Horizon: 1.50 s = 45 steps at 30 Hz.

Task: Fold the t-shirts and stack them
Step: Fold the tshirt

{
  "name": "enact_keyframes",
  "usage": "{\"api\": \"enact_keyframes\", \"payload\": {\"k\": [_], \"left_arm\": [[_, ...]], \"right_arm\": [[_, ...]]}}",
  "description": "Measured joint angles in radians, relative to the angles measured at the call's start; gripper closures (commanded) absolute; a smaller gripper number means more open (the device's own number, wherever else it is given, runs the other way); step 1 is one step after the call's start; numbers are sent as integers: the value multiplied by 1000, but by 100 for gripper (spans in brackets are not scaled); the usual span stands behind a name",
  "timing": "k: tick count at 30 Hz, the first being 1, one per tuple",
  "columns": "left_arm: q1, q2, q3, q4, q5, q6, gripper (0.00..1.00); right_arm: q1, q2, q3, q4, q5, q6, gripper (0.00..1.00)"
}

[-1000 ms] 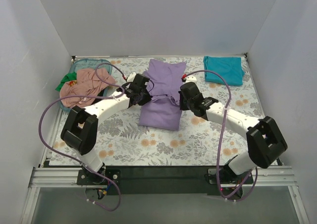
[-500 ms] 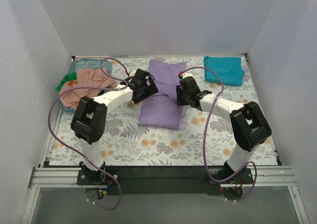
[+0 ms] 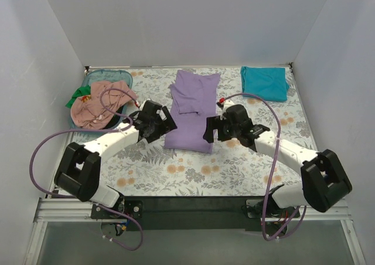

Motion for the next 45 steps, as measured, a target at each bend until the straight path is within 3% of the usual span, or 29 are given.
{"api": "enact_keyframes", "payload": {"k": [6, 9, 12, 13, 14, 18, 20, 22, 23, 24, 27, 33, 39, 45], "left_arm": [[-3, -112, -241, 15, 48, -50, 2], [-3, -144, -287, 30, 63, -66, 8], [-3, -145, -291, 68, 75, -73, 16], [-3, -138, -291, 78, 77, -74, 19], [-3, -126, -291, 87, 83, -73, 29], [-2, -67, -274, 115, 105, -77, 39], [-3, -50, -268, 129, 115, -78, 48], [-3, -35, -265, 135, 116, -79, 68], [-3, -26, -264, 136, 117, -81, 79], [-2, -14, -262, 138, 121, -82, 100], [-3, 14, -253, 146, 137, -75, 100], [-3, 5, -269, 167, 154, -82, 100], [-51, -214, -472, 182, 145, -136, 100], [-214, -429, -602, 119, 103, -250, 100]], "right_arm": [[32, -106, -239, 49, -107, 79, 6], [32, -112, -287, 60, -129, 103, 12], [32, -94, -286, 109, -143, 114, 28], [32, -82, -284, 124, -143, 118, 38], [32, -62, -280, 140, -142, 117, 42], [32, 25, -265, 164, -124, 126, 52], [32, 51, -245, 176, -107, 125, 58], [32, 82, -229, 191, -99, 127, 70], [32, 95, -221, 196, -94, 126, 76], [32, 108, -215, 201, -94, 127, 80], [32, 129, -206, 211, -96, 127, 93], [32, 89, -229, 205, -108, 129, 99], [74, -97, -366, 183, -113, 152, 99], [263, -251, -500, 164, -61, 254, 99]]}}
